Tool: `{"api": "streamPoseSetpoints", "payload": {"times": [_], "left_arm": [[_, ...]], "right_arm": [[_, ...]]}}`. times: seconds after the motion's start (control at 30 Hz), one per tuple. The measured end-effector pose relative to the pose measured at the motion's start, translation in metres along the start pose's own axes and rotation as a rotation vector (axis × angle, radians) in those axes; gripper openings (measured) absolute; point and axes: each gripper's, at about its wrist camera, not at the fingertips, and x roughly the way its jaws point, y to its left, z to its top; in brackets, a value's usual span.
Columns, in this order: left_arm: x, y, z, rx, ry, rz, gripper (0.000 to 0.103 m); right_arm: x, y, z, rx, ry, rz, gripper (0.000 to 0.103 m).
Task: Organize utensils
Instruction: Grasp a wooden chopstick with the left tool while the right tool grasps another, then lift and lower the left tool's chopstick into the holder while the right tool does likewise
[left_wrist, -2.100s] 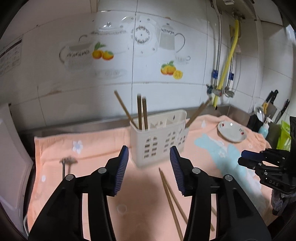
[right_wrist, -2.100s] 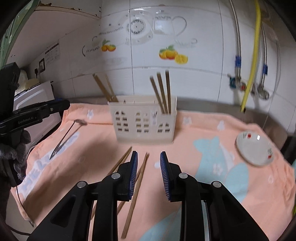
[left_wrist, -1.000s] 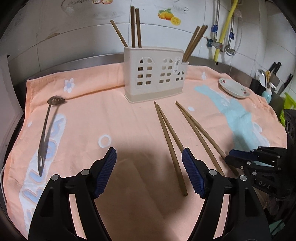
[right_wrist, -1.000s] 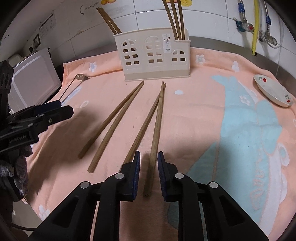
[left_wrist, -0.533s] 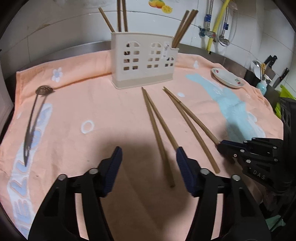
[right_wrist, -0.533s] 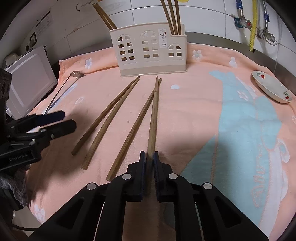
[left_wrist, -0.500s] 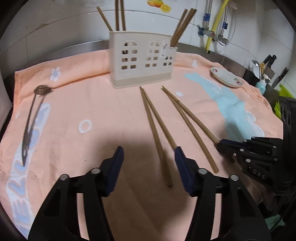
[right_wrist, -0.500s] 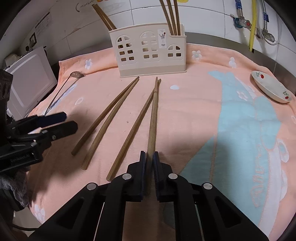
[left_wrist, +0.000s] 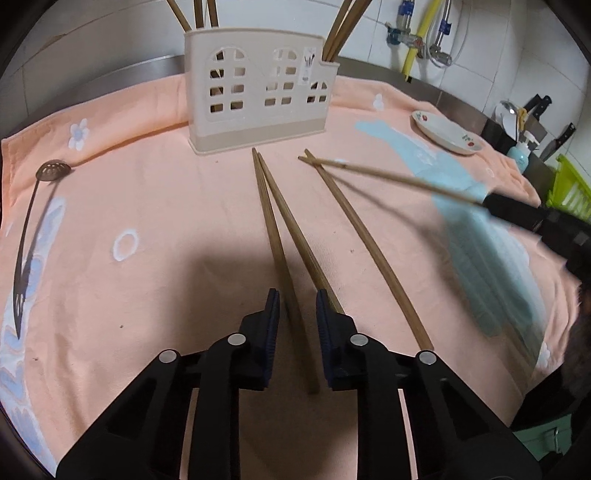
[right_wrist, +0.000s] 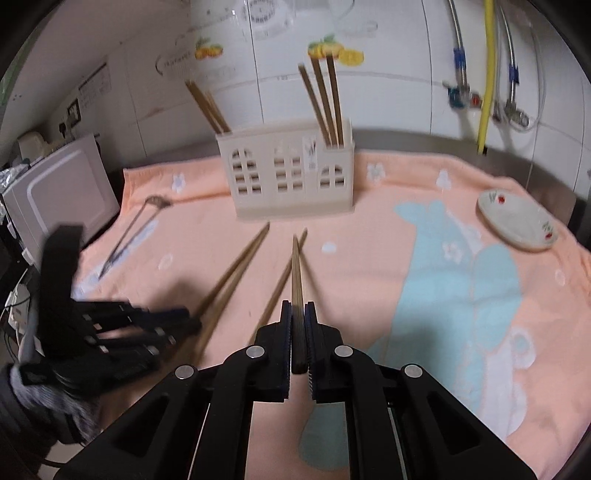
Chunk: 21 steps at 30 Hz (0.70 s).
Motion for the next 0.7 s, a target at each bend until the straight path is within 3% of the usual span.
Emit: {"api": "streamPoseSetpoints", "payload": {"times": [0.13,0.33,0.7], "left_arm": [[0.003,0.001,0.002,-0.004,0.007,0.015,0.01],[-0.003,0.005,0.005,-0.021,-0.015,0.015,0.009],[-0.051,0.016,0.038,-0.013,-0.164,0.024,0.006]], "right_arm": [[-0.012,-0.001,0.017,-0.014,-0.049,0.005,0.007],[-0.025,0.001,0.04,-0.037,-0.104,0.008,0.007],[-0.032,-0.001,0.074,-0.092,-0.137,-0.013,0.007]]}}
